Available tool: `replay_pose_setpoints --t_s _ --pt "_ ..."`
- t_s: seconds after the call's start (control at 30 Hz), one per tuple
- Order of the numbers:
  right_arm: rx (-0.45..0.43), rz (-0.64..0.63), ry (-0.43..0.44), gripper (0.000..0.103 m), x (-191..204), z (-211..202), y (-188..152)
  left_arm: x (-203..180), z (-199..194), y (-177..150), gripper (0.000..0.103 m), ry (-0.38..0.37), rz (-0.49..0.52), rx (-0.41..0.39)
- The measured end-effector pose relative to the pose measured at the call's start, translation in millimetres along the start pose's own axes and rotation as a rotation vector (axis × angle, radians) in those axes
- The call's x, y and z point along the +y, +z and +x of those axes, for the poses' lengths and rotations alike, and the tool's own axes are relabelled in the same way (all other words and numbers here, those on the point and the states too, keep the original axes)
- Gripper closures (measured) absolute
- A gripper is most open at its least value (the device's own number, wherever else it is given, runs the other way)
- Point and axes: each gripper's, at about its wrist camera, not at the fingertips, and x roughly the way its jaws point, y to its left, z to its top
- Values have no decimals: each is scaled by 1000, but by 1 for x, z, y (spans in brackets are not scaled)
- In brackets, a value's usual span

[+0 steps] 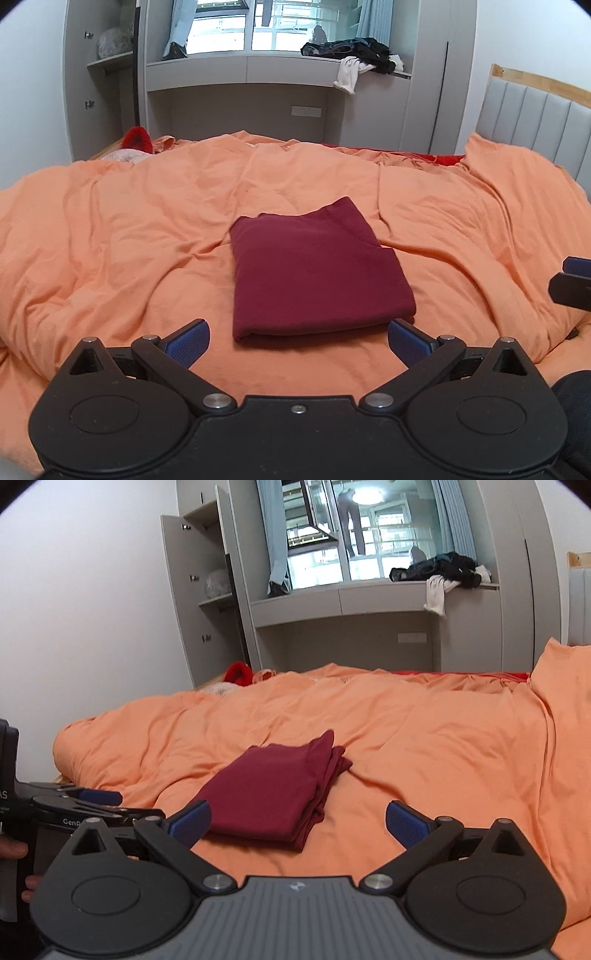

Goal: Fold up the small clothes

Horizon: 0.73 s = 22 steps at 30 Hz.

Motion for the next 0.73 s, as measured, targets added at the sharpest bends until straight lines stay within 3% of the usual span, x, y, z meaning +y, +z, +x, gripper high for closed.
replay_pose_setpoints --t_s 0.23,0.5,0.73 --pt "0 -52 -9 0 16 13 2 0 -11 2 0 42 -14 -10" --pt "25 -51 19 0 16 17 1 1 -23 1 0 24 -32 -53" --pt "35 -30 5 0 9 17 0 0 -20 3 0 5 -35 -32"
